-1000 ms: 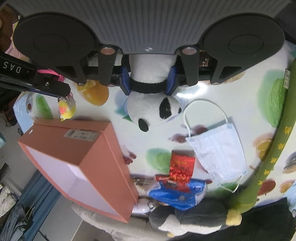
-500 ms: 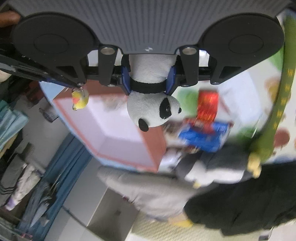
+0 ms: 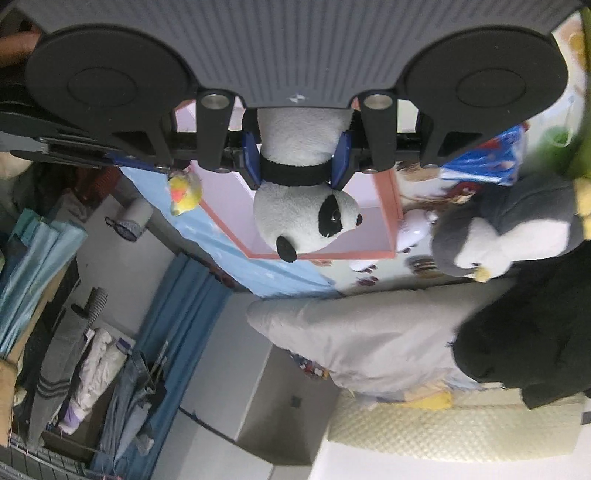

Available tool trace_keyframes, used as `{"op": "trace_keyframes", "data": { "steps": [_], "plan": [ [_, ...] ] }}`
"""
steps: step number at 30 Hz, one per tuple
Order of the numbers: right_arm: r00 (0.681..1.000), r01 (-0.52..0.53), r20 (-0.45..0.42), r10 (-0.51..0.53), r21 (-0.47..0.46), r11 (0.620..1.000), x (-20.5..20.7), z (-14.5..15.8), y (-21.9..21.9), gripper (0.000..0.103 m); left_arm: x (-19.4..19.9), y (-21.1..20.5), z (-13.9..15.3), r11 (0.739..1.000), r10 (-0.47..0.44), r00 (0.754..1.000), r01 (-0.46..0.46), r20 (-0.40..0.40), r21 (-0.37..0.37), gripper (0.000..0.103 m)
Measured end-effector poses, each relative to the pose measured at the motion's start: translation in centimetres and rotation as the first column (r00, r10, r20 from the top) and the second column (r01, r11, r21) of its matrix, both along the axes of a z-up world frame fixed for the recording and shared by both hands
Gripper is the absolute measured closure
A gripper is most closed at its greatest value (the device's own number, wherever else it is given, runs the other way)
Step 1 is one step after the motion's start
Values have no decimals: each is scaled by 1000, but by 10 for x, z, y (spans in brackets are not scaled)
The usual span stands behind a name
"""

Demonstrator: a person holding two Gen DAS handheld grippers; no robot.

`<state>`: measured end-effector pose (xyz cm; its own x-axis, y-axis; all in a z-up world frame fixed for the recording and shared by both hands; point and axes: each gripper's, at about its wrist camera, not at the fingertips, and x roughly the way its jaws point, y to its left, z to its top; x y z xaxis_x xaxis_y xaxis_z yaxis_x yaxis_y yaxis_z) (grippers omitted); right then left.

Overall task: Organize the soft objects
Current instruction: 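Open both tools to drop the panda and bird toy into the box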

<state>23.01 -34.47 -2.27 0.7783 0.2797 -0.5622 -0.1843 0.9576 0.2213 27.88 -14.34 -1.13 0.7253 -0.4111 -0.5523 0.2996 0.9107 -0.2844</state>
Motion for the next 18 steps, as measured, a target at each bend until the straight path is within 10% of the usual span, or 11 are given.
{"op": "trace_keyframes", "data": {
  "steps": [18],
  "plan": [
    [952, 88, -293, -82, 8, 996, 76, -67, -42, 79, 107, -59, -60, 991, -113, 959, 126, -260, 36, 56]
  ]
}}
